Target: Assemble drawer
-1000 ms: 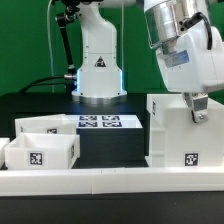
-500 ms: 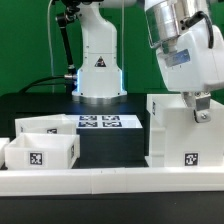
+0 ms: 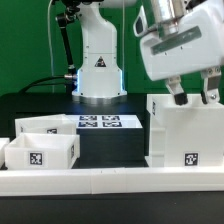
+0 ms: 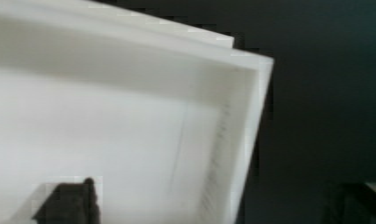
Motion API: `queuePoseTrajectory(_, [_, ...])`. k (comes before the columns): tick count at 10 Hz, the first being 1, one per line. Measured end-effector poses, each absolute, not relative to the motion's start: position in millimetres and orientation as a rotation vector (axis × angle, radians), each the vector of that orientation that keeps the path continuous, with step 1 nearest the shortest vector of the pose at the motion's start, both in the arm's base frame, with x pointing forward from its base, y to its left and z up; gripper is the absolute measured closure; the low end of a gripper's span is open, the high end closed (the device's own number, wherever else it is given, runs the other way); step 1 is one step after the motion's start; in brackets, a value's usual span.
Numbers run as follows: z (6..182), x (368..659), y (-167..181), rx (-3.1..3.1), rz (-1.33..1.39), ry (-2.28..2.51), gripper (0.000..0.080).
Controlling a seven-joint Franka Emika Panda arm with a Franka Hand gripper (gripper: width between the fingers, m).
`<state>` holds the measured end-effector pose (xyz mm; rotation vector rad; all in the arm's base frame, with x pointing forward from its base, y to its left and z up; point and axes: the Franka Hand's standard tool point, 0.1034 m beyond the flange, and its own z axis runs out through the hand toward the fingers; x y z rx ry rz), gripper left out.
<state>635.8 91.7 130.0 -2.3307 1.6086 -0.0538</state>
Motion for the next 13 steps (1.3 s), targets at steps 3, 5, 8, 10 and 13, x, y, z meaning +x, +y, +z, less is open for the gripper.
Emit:
queuePoseTrajectory(3, [142.4, 632.8, 84.9, -2.439, -0.052, 1.438, 0.0151])
queuePoseTrajectory(5, [140.4, 632.1, 84.6, -2.473, -0.058, 1.388, 0.0151])
queuePoseTrajectory(8, [145.3, 616.9, 62.3, -2.817, 0.022, 0.749, 0.0151])
queuePoseTrajectory(10, [144.3, 618.6, 51.3, -2.886, 0.003, 0.479, 0.0151])
queuePoseTrajectory(13, [143.4, 616.2, 46.4, -2.932, -0.03, 0.095, 0.0151])
